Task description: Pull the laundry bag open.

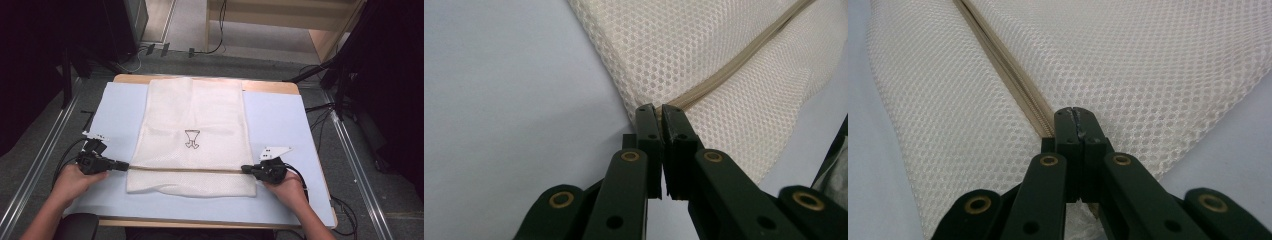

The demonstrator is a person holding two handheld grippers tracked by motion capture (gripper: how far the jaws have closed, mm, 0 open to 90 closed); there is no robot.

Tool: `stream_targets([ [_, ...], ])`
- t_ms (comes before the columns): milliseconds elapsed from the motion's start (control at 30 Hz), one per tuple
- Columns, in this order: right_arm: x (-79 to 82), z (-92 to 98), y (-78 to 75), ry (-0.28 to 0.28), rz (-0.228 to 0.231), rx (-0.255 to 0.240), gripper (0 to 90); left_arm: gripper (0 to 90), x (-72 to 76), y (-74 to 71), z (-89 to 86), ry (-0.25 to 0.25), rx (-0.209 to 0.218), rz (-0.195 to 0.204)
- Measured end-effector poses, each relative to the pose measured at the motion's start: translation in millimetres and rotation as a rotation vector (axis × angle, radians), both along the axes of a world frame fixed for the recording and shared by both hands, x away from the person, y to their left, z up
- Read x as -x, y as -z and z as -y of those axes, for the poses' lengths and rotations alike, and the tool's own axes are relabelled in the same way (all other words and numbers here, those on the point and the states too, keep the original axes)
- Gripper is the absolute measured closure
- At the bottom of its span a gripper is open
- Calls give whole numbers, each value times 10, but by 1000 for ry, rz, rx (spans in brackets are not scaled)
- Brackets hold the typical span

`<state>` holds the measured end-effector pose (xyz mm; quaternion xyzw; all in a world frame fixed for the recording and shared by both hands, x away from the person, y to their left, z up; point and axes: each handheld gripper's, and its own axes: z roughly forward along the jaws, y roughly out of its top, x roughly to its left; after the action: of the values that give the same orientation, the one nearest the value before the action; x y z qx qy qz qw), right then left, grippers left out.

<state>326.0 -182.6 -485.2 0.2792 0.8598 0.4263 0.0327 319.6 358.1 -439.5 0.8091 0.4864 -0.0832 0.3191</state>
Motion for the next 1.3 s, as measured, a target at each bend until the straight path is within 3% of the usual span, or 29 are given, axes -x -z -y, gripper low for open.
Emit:
stream_targets([
  [133, -9, 4, -3, 7, -17, -6, 900, 881, 7, 6, 0, -3, 4, 3],
  [200, -17, 8, -3, 4, -35, -23, 862, 867, 6, -5, 18, 9, -5, 37],
  [267, -17, 9, -9, 1, -43, -34, 812, 797, 9, -21, 32, 15, 9, 66],
  [400, 3, -25, -40, -15, 11, -39, 658, 650, 17, -69, 67, 24, 31, 106],
  [567, -10, -9, -103, 51, 3, -63, 573, 498, 9, -123, 95, 15, 39, 158],
  [800, -56, 89, -204, 145, 17, -67, 482, 382, -32, -216, 156, -8, 8, 249],
  [1167, -74, 291, -297, 221, 35, -64, 409, 309, -138, -268, 233, -54, -28, 358],
  [1300, -84, 416, -304, 266, 44, -69, 378, 304, -152, -277, 206, -75, -36, 369],
])
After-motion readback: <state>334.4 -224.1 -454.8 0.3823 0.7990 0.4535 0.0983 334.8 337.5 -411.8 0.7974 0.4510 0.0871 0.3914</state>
